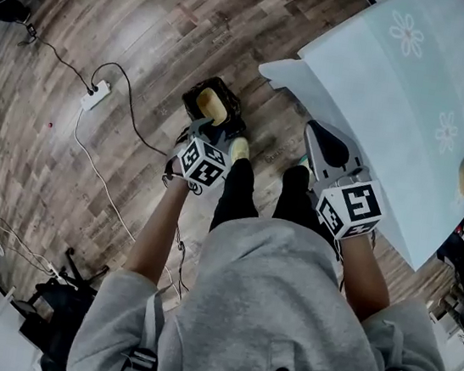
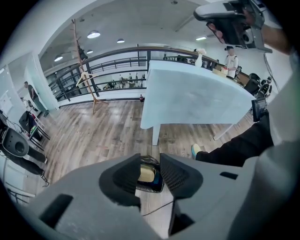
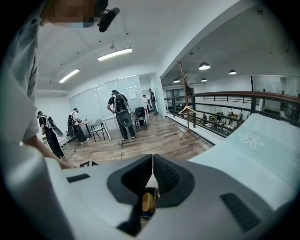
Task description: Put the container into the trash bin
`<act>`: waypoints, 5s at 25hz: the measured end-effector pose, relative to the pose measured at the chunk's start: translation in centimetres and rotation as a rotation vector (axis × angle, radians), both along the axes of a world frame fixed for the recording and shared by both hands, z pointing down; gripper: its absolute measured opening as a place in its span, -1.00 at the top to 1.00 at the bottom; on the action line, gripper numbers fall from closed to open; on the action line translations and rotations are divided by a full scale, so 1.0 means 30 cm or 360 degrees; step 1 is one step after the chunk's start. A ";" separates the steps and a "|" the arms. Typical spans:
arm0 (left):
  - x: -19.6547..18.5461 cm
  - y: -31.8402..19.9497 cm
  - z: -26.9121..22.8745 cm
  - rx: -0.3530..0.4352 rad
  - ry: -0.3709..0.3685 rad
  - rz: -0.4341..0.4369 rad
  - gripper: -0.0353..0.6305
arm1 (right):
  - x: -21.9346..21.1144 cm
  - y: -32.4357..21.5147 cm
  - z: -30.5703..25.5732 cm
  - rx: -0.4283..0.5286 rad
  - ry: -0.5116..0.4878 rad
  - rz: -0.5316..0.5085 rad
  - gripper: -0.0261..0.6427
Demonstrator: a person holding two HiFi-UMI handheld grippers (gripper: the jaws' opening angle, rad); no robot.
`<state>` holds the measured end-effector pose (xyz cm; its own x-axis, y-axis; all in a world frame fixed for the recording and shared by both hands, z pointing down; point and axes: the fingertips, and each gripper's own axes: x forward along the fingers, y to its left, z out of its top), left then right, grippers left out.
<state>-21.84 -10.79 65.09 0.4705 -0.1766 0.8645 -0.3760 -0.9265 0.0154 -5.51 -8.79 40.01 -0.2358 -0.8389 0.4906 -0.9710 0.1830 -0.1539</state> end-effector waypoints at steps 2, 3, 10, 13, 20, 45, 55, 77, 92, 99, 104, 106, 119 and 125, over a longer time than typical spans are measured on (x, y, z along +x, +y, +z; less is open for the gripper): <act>-0.004 0.009 -0.004 0.0008 -0.0001 0.0014 0.52 | 0.005 0.017 -0.005 0.0016 0.0010 0.0017 0.83; -0.003 0.013 -0.007 0.0013 0.0002 0.0021 0.52 | 0.010 0.028 -0.010 0.0026 0.0017 0.0028 0.83; 0.046 -0.029 -0.082 0.0038 0.0075 0.0046 0.52 | 0.107 0.070 -0.067 0.0103 0.0051 0.0192 0.83; 0.133 -0.054 -0.151 0.0055 0.0166 0.0054 0.52 | 0.195 0.107 -0.097 0.0133 0.0068 0.0293 0.83; 0.391 -0.079 -0.325 0.0108 0.0351 0.0135 0.61 | 0.420 0.238 -0.165 0.0198 0.0128 0.0542 0.83; 1.403 0.353 -0.687 0.0100 0.0588 0.0548 0.83 | 1.501 1.121 -0.176 0.0070 0.0285 0.1448 0.83; 1.583 0.473 -0.634 0.0122 0.0430 0.0578 0.83 | 1.899 1.365 0.001 -0.0244 0.0450 0.1467 0.83; 1.623 0.599 -0.574 0.0161 0.0224 0.0626 0.83 | 2.246 1.341 0.381 -0.0842 0.0858 0.0881 0.52; 1.557 0.577 -0.563 0.0147 0.0288 0.0597 0.83 | 2.119 1.269 0.397 -0.1017 0.1061 0.0560 0.81; 1.463 0.511 -0.607 0.0157 0.0362 0.0561 0.83 | 1.982 1.193 0.337 -0.0982 0.1095 0.0526 0.81; 1.365 0.446 -0.640 0.0178 0.0406 0.0487 0.83 | 1.870 1.091 0.314 -0.0957 0.1120 0.0454 0.81; 1.308 0.416 -0.647 0.0194 0.0414 0.0444 0.83 | 1.817 1.034 0.303 -0.0935 0.1139 0.0408 0.81; 0.827 0.202 -0.638 0.0193 0.0427 0.0070 0.83 | 1.312 0.496 0.224 -0.0678 0.1287 -0.0052 0.81; 0.569 0.120 -0.628 0.0188 0.0444 -0.0166 0.83 | 1.002 0.242 0.205 -0.0538 0.1327 -0.0312 0.81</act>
